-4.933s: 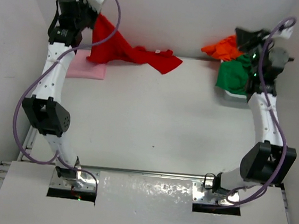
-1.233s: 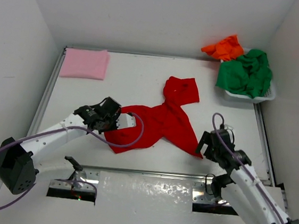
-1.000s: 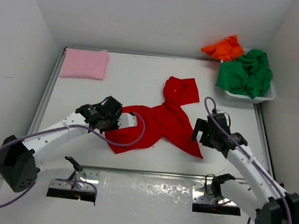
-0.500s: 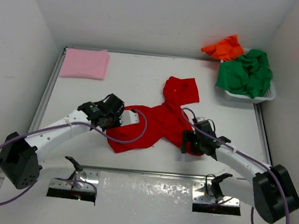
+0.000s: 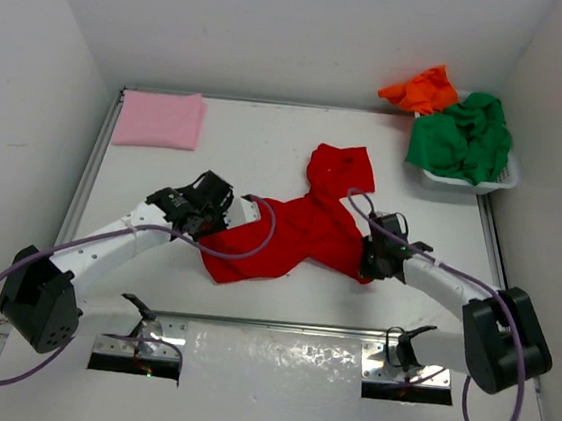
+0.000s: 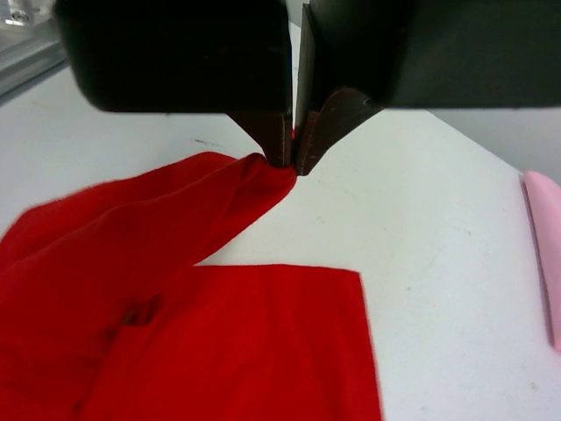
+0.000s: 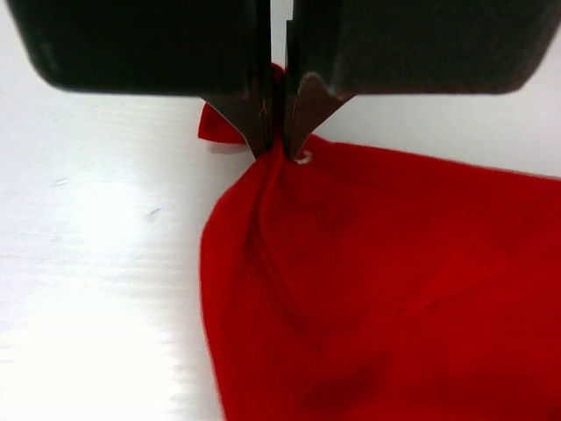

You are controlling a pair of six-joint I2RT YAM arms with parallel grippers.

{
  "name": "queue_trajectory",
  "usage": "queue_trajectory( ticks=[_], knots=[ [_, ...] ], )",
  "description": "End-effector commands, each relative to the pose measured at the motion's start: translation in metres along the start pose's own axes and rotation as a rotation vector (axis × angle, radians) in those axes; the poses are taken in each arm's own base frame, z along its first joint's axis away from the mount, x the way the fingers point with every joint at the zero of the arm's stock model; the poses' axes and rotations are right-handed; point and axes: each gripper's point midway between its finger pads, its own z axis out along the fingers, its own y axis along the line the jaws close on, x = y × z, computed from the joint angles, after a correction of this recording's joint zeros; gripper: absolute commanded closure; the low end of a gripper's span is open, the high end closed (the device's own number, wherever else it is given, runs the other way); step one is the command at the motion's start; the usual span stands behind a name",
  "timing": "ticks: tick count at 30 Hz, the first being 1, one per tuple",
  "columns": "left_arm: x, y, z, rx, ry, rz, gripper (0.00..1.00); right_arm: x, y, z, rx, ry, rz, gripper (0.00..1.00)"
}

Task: Fold and stack the t-shirts
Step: Flatten out the tshirt

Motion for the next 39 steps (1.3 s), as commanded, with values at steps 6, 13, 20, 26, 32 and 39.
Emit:
queue_trajectory(
  ticks=[6, 13, 20, 26, 32, 39],
  knots=[
    [-0.079, 0.274, -0.053, -0.520, -0.214, -0.458, 1.00, -0.349, 0.042, -0.059, -0.183, -0.459, -0.022, 1.00],
    [-0.150, 0.452, -0.196, -0.941, -0.690, -0.623, 1.00, -0.565, 0.020, -0.255, -0.354, -1.091, 0.227, 1.00],
    [-0.167, 0.455, -0.300, -1.135, -0.948, -0.489, 1.00, -0.541, 0.004, -0.331, -0.281, -1.294, 0.120, 1.00],
    [-0.162, 0.423, -0.260, -0.967, -0.847, -0.429, 1.00, -0.472, -0.005, -0.293, -0.216, -1.213, 0.055, 1.00],
    [-0.109, 0.328, -0.128, -0.629, -0.530, -0.341, 1.00, -0.333, -0.012, -0.187, -0.196, -0.945, 0.038, 1.00],
    [-0.007, 0.173, -0.055, -0.308, -0.198, -0.248, 1.00, -0.147, 0.037, -0.110, -0.236, -0.610, -0.059, 1.00]
  ],
)
